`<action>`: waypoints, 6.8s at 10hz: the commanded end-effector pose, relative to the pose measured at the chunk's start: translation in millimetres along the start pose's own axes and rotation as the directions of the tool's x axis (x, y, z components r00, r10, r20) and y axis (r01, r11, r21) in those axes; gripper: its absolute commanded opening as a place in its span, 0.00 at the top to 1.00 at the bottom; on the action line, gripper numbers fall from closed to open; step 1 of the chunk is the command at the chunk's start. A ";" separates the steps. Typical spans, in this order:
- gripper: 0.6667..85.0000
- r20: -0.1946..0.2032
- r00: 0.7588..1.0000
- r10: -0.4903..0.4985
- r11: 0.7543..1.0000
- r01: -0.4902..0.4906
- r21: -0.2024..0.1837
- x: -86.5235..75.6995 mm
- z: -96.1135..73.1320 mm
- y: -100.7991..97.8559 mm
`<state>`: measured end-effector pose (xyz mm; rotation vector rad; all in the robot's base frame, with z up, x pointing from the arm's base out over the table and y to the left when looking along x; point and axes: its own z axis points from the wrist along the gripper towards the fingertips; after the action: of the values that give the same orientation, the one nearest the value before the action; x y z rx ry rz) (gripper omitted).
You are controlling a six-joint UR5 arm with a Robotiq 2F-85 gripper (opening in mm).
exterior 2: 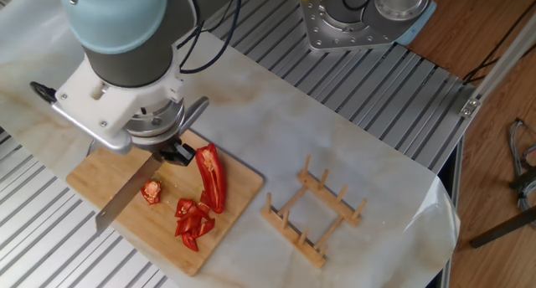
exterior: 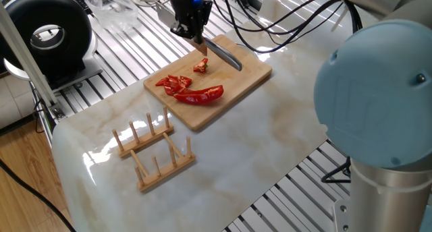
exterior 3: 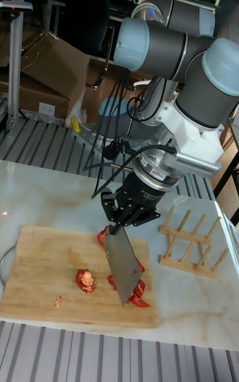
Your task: Chop the chili peppers
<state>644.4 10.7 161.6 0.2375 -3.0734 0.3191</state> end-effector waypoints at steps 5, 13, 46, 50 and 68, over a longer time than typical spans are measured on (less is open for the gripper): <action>0.99 0.007 0.998 -0.057 0.998 0.058 -0.033 3.7 0.6 -1.2; 0.99 0.043 0.988 -0.148 0.989 0.146 0.034 10.8 11.9 -42.8; 0.99 0.030 0.956 -0.292 0.956 0.293 -0.022 -22.9 69.2 14.3; 0.99 0.033 0.917 -0.397 0.918 0.397 0.002 -27.6 71.8 12.4; 0.99 -0.019 0.924 -0.381 0.919 0.377 -0.113 9.4 89.6 -6.6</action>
<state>638.9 -10.4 76.2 0.8246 -2.9123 0.1425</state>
